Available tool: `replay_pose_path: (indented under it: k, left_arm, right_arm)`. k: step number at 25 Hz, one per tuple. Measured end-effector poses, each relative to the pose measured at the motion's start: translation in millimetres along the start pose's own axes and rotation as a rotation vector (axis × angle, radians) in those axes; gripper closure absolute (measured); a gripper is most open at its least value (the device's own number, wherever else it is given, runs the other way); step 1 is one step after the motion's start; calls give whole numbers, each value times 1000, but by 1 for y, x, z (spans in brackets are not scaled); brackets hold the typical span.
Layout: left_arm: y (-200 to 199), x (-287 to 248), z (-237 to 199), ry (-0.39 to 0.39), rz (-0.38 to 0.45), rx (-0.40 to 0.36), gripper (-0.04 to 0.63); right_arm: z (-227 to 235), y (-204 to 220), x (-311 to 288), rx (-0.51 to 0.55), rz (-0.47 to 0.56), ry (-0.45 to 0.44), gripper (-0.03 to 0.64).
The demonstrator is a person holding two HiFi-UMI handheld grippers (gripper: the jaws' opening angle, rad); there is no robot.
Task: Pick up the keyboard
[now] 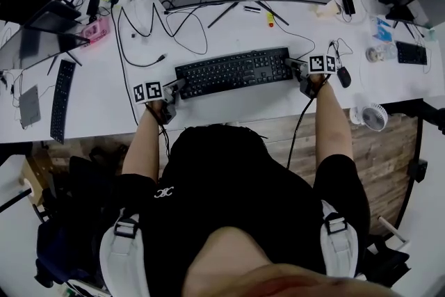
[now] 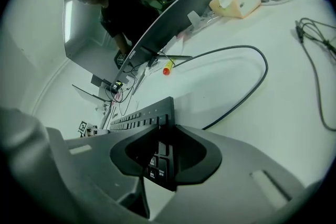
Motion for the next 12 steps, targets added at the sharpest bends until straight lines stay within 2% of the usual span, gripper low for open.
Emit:
replay_pose_path:
  k: [2,4,7,12]
  left_arm:
    - [-1,2,3,-20,-16,-2,430]
    - [-5,11,11,-16,2,-27,434]
    - [-18,31,28,-6,50,-109,434]
    - [-53,65,75,48,167,-256,434]
  right_arm:
    - [-1,2,2,23,10,30,528]
    - [-8,0,6,38,36,30,528]
    - [-28,-12,17,97,95,4,529]
    - [-72,-61,49,252,252,10,529]
Point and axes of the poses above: the fingertips, and each gripper's own axes: x backward along the fingers, z to its right, y out of its underside, the point moved 2 cm from there along x, backward along the fingers, and after that the axes turned 10 degrees about x, right-handed, at the moved point
